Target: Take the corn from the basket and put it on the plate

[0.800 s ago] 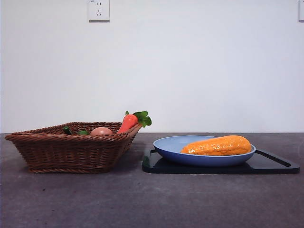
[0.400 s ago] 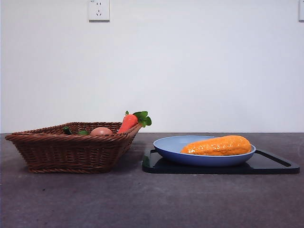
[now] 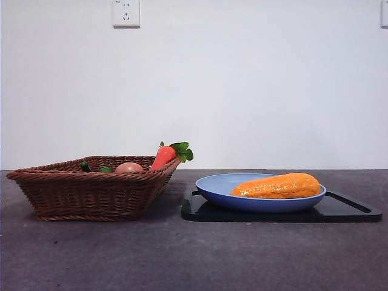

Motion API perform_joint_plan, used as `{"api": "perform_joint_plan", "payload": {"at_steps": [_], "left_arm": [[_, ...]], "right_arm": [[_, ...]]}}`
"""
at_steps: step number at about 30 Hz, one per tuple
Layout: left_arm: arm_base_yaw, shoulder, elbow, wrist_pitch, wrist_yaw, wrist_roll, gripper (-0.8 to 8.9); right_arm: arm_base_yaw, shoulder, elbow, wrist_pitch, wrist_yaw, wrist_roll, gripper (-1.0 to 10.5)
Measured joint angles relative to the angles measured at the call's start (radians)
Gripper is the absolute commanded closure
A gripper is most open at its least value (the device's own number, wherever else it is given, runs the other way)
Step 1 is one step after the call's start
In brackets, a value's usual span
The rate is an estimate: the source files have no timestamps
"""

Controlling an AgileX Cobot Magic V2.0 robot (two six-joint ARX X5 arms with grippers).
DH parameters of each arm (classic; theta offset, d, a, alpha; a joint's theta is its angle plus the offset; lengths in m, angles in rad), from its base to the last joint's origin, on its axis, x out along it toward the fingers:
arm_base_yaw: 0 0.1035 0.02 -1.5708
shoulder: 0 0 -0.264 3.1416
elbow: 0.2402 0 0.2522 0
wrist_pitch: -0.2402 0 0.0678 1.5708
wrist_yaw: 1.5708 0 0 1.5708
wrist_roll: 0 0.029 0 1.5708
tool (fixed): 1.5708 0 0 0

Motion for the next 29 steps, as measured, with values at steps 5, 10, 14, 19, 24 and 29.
{"api": "perform_joint_plan", "payload": {"at_steps": [5, 10, 14, 19, 24, 29], "left_arm": [[0.0, 0.0, 0.0, 0.0, 0.0, 0.0, 8.1], [0.0, 0.0, 0.0, 0.0, 0.0, 0.0, 8.1], [0.0, 0.0, 0.0, 0.0, 0.0, 0.0, 8.1], [0.0, 0.0, 0.0, 0.0, 0.0, 0.0, 8.1], [0.0, 0.0, 0.0, 0.0, 0.0, 0.0, 8.1], [0.0, 0.0, 0.0, 0.0, 0.0, 0.0, 8.1]], "right_arm": [[-0.135, -0.129, -0.083, 0.158, 0.0, -0.026, 9.4], [-0.272, -0.293, -0.316, 0.359, 0.003, -0.026, 9.4], [-0.337, -0.455, -0.543, 0.552, 0.018, -0.029, 9.4], [-0.363, -0.638, -0.788, 0.745, 0.117, -0.03, 9.4], [-0.364, -0.775, -0.99, 0.818, 0.141, -0.031, 9.4], [-0.364, -0.865, -1.113, 0.821, 0.162, -0.031, 9.4]]}}
